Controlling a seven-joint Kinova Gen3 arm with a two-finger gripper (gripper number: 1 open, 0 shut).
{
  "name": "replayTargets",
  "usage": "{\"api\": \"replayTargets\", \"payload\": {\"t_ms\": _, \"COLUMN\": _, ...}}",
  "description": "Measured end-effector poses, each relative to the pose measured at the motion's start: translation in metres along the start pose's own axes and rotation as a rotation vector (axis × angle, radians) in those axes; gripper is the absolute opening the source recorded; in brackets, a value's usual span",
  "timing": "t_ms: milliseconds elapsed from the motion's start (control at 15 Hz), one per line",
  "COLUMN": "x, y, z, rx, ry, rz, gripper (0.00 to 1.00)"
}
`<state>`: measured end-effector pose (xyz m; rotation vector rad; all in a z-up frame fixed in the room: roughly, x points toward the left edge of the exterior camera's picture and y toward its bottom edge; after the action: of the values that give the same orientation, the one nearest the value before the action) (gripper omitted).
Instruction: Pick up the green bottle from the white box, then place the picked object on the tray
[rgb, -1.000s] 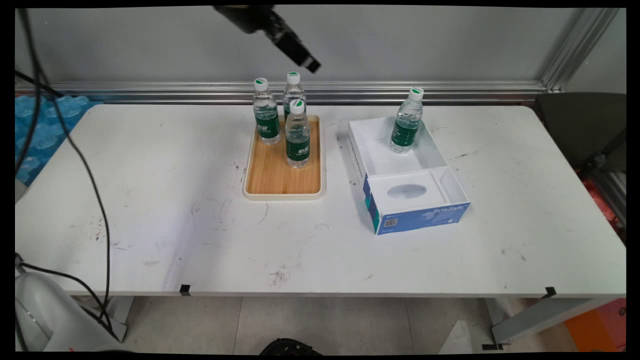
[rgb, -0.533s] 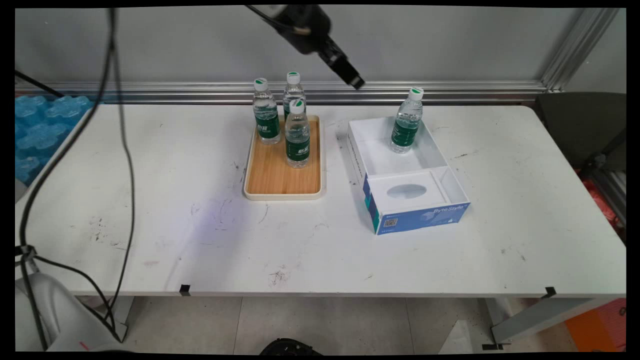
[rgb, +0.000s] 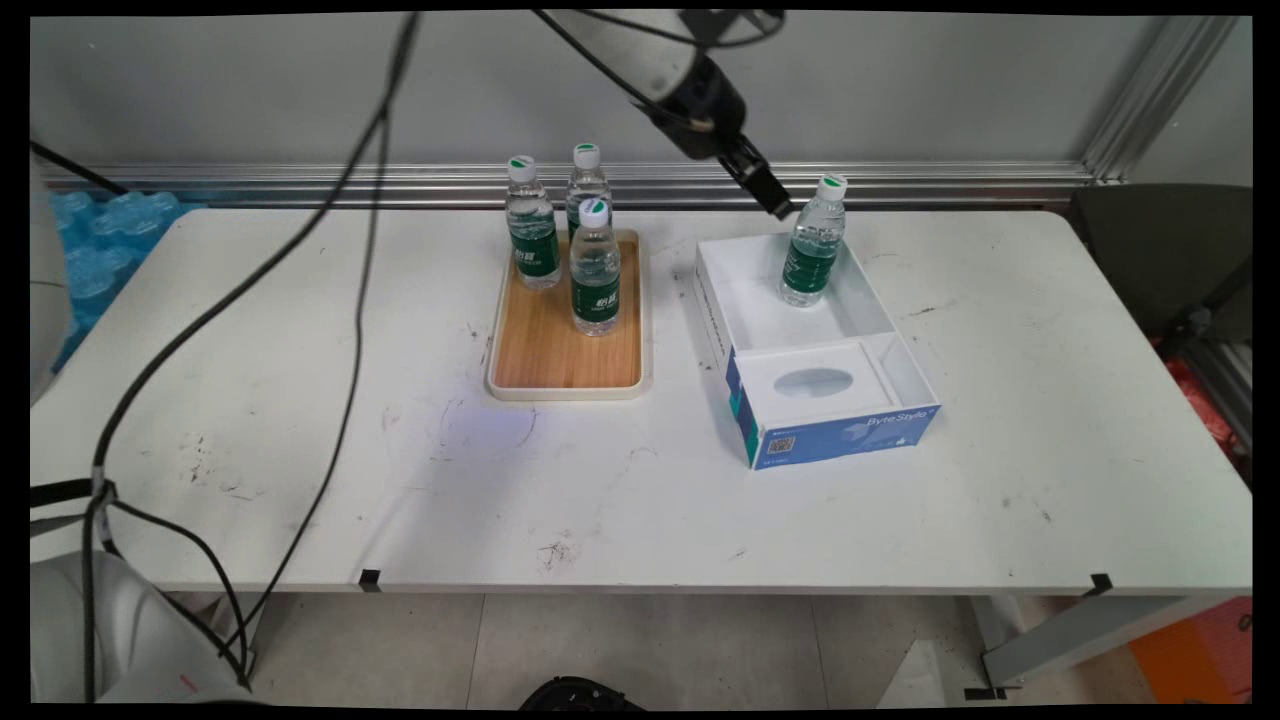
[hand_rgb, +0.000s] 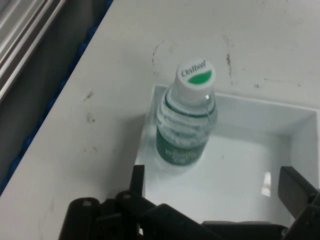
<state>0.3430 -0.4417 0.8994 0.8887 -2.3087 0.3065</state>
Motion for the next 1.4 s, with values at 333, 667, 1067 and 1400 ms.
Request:
{"api": "replayTargets", "payload": {"t_ms": 333, "x": 0.011, "y": -0.004, "z": 0.062, "rx": -0.002, "ry": -0.007, "rz": 0.007, "gripper": 1.00}}
{"api": "replayTargets", "payload": {"t_ms": 667, "x": 0.018, "y": -0.006, "z": 0.104, "rx": -0.006, "ry": -0.008, "rz": 0.013, "gripper": 1.00}}
{"api": "replayTargets", "payload": {"t_ms": 1067, "x": 0.024, "y": -0.008, "z": 0.131, "rx": -0.004, "ry": -0.006, "rz": 0.027, "gripper": 0.00}}
{"api": "replayTargets", "payload": {"t_ms": 1400, "x": 0.026, "y": -0.009, "z": 0.127, "rx": -0.001, "ry": -0.003, "rz": 0.039, "gripper": 0.00}}
